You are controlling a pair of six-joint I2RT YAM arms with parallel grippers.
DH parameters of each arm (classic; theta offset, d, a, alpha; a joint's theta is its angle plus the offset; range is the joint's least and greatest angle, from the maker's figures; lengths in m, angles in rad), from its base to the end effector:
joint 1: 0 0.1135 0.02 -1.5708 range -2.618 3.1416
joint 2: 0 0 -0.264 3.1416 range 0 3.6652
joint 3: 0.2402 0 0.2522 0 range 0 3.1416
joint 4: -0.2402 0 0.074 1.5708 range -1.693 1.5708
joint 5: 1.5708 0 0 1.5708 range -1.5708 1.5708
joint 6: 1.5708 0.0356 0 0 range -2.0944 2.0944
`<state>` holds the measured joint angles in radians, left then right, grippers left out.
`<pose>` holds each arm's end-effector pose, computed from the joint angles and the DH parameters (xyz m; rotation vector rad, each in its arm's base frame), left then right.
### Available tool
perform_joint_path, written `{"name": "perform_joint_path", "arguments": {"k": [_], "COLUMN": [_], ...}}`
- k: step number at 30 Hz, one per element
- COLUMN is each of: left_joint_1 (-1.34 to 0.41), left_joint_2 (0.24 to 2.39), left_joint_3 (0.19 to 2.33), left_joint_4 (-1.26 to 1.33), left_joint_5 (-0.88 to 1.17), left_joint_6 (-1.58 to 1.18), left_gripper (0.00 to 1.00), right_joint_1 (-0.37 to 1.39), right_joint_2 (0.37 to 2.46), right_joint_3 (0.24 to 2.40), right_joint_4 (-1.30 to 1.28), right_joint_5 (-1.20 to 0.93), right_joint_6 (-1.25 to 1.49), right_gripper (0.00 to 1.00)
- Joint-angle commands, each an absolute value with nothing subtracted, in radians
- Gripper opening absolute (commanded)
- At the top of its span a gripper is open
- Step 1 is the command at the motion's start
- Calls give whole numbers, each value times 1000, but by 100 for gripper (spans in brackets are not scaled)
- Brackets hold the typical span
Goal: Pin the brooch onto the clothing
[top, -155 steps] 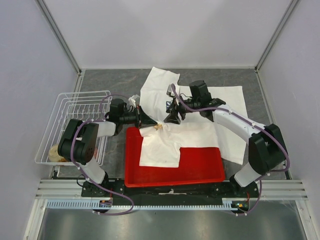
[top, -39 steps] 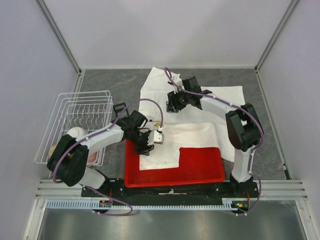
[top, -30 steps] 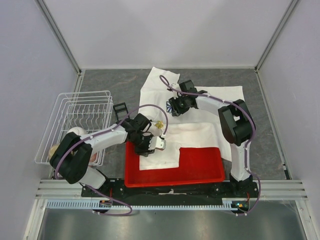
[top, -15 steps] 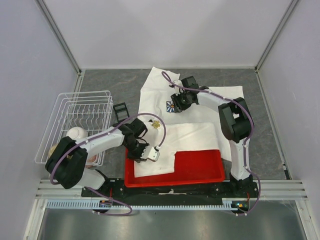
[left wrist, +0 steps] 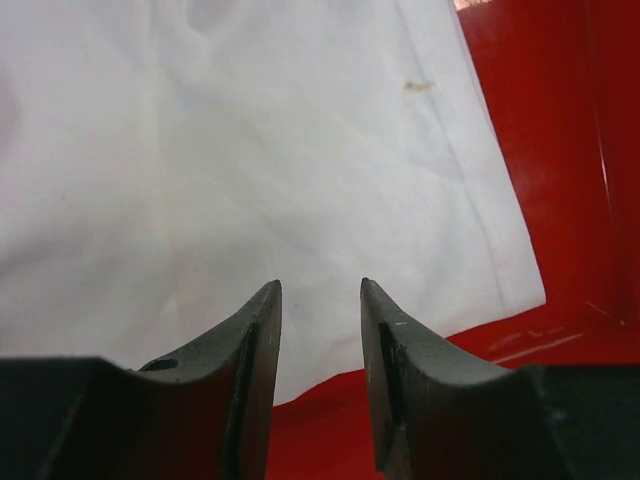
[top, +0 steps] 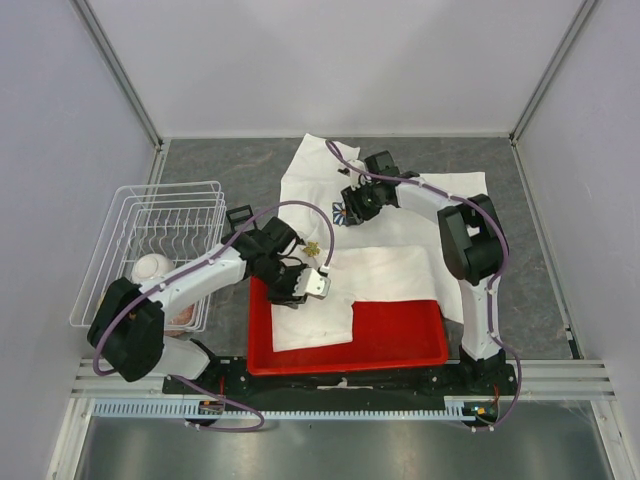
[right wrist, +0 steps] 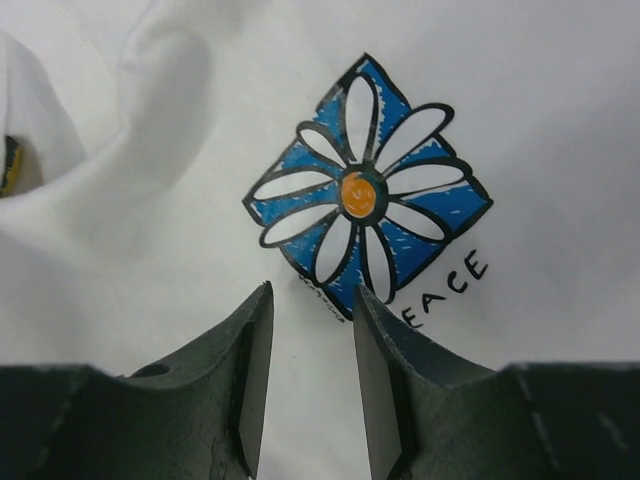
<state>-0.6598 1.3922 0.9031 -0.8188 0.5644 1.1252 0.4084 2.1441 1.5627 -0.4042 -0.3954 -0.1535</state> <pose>0.1816 -0.1650 0.2107 2.1525 1.6026 -0.6748 0.4166 0.1952 0.1618 -0.8540 2.4050 0.6037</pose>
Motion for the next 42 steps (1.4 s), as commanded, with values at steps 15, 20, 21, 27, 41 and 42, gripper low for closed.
{"name": "perform_joint_path", "arguments": {"k": [15, 20, 21, 27, 41, 42], "left_joint_1": [-680, -695, -696, -718, -742, -744], "left_joint_2": [1489, 1476, 1471, 1457, 1440, 1440], "left_joint_3": [805, 773, 769, 736, 707, 706], "left_joint_4": [-581, -626, -650, -706, -747, -749], "left_joint_5": [492, 494, 494, 506, 525, 523], "left_joint_6": [976, 1014, 1022, 1055, 1074, 1074], "left_gripper": [37, 31, 30, 22, 19, 19], "right_joint_1": [500, 506, 506, 505, 500, 499], "right_joint_2": [2336, 2394, 2401, 2414, 2444, 2444], "right_joint_3": [1796, 1825, 1832, 1845, 1885, 1887], "right_joint_4": [-178, -187, -196, -222, -262, -265], "right_joint_5": [-443, -382, -347, -270, -166, -147], "right_joint_6": [123, 141, 143, 133, 110, 107], "right_gripper": [40, 40, 40, 41, 44, 45]}}
